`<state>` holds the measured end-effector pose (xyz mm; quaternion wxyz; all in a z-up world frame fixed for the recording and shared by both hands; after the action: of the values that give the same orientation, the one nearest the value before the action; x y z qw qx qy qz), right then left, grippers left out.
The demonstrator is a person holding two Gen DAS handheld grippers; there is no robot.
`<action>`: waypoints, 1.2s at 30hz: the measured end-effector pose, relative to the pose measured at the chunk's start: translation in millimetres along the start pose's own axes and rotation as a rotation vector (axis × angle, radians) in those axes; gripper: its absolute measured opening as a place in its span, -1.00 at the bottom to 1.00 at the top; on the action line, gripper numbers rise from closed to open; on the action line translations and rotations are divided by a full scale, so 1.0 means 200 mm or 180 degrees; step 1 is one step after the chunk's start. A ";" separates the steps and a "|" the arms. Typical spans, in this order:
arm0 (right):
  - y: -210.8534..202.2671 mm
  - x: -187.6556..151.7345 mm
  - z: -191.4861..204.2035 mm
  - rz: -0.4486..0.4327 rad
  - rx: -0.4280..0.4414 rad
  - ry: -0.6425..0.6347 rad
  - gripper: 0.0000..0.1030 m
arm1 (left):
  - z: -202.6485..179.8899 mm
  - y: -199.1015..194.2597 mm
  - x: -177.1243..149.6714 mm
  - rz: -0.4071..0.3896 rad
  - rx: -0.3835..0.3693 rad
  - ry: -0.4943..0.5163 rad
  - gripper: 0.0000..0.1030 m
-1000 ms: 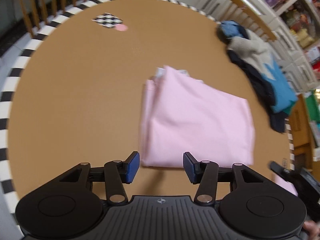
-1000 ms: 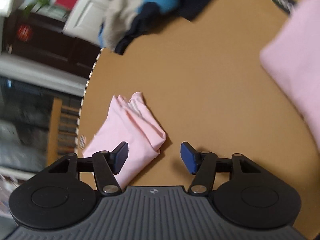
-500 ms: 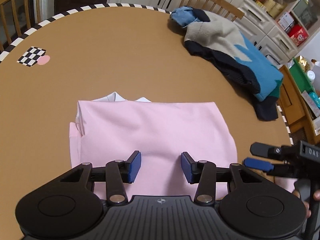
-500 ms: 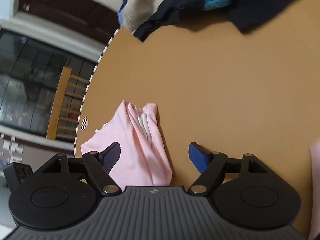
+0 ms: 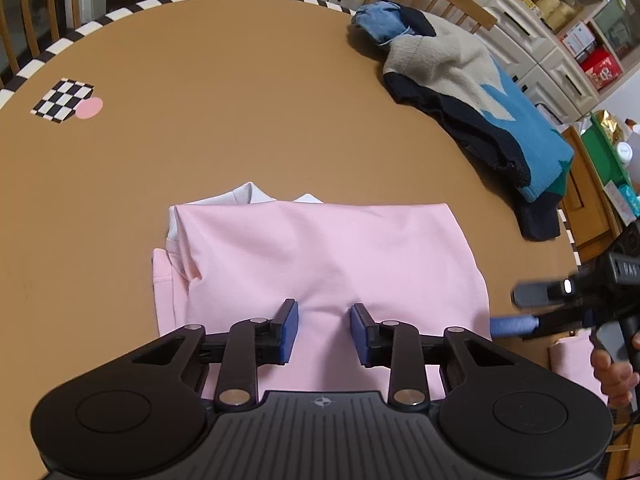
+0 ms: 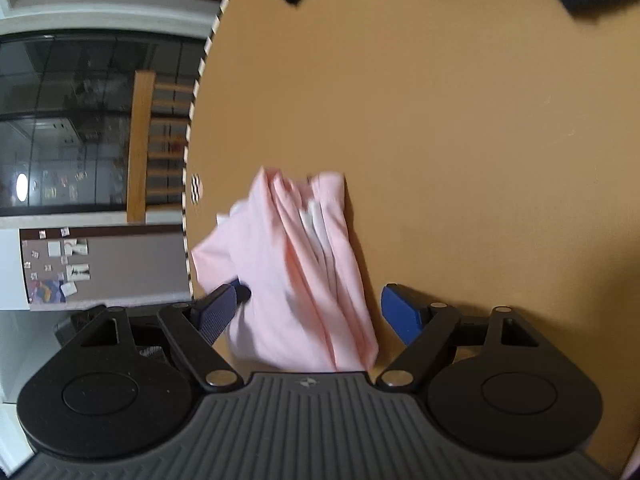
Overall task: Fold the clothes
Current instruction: 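Close both grippers on the edge of the folded pink bundle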
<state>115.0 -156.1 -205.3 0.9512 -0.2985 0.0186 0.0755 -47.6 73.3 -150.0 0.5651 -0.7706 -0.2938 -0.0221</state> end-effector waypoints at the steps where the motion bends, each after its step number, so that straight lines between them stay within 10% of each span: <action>1: 0.01 0.00 0.00 0.0046 0.0014 0.0015 0.59 | 0.00 0.00 0.00 0.0004 0.0004 0.0002 -0.36; 11: 0.18 0.07 0.12 0.0260 0.0127 -0.0046 0.69 | 0.01 0.00 0.01 0.0035 -0.0033 -0.0059 -0.36; 13: 0.19 0.08 0.14 0.0269 0.0004 -0.0180 0.45 | 0.01 0.00 0.01 0.0041 -0.0044 -0.0066 -0.36; 16: 0.20 0.09 0.13 0.0263 -0.0145 -0.0238 -0.46 | 0.01 -0.01 0.01 0.0038 -0.0058 -0.0086 -0.36; 22: 0.18 0.06 0.13 0.0122 -0.0348 -0.0468 -0.52 | 0.03 -0.02 0.02 0.0041 -0.0114 -0.0223 -0.38; 29: 0.18 0.05 0.11 0.0055 -0.0398 -0.0335 -0.55 | 0.25 -0.27 0.03 -0.0144 -0.0317 -0.0703 0.24; 36: 0.19 0.06 0.10 0.0089 -0.0353 -0.0196 -0.54 | 0.56 -0.24 -0.09 0.0150 -0.0634 -0.1472 0.22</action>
<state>121.4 -111.8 -211.5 0.9322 -0.3480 -0.0107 0.0988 -119.3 172.7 -155.9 0.4045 -0.8137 -0.3936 0.1391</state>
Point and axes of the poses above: each gripper's, at about its wrist camera, not at the fingertips, and y roughly the way its jaws point, z to its left, x to its top, the point moved 8 cm from there along y, roughly the way its jaws point, and after that the axes turned 1 degree about -y, right-handed, at the moved point
